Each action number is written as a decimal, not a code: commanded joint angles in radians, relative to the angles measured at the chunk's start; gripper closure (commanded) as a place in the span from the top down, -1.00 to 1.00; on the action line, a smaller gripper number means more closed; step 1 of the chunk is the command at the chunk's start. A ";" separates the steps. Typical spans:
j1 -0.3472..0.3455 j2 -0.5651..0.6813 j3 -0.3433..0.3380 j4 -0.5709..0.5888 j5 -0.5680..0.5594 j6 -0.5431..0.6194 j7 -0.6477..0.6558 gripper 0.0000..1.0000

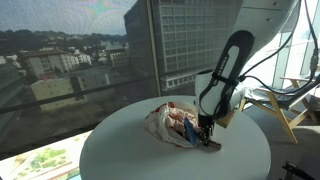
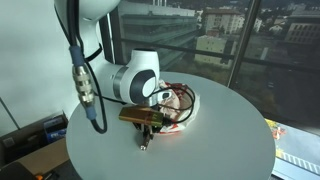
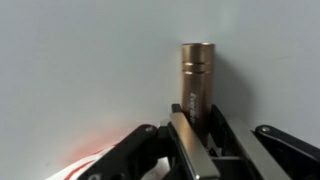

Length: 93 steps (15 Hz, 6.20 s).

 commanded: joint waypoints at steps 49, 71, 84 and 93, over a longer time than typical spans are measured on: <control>0.121 -0.154 -0.068 0.172 -0.244 -0.331 0.224 0.98; 0.006 -0.080 0.292 0.116 0.441 -0.358 -0.533 1.00; 0.083 -0.073 0.189 0.064 0.201 -0.187 -0.324 1.00; 0.140 -0.096 0.092 0.046 -0.039 -0.145 -0.092 1.00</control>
